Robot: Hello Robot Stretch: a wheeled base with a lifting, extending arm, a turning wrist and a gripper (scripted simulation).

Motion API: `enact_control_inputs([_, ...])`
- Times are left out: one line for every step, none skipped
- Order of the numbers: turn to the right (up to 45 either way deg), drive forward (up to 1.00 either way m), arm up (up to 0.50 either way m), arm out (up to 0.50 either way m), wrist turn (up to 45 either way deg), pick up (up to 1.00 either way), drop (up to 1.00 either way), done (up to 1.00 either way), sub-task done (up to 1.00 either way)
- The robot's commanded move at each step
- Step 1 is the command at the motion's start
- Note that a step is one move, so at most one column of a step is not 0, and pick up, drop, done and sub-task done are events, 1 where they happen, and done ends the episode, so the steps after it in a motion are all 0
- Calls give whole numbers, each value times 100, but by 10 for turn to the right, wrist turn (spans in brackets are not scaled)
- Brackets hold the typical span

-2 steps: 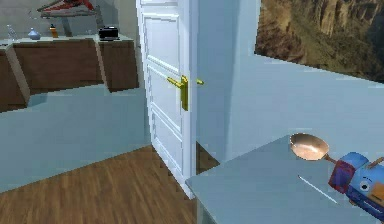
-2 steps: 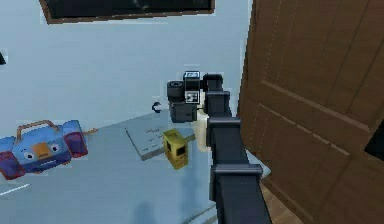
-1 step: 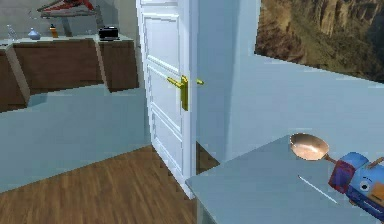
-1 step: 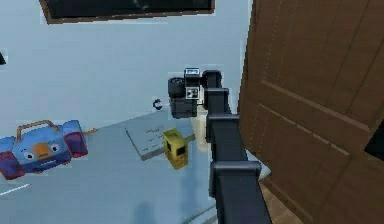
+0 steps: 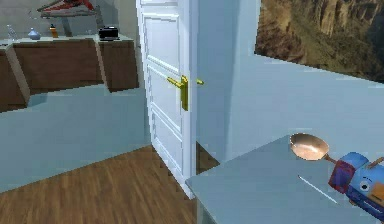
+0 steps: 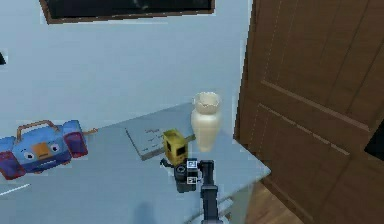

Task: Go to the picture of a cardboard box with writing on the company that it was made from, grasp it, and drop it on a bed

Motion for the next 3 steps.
enact_control_inputs([0, 0, 0, 0, 0, 100, 0, 0, 0])
enact_control_inputs([0, 0, 10, 0, 0, 0, 0, 0, 0])
enact_control_inputs([0, 0, 24, 0, 0, 0, 0, 0, 0])
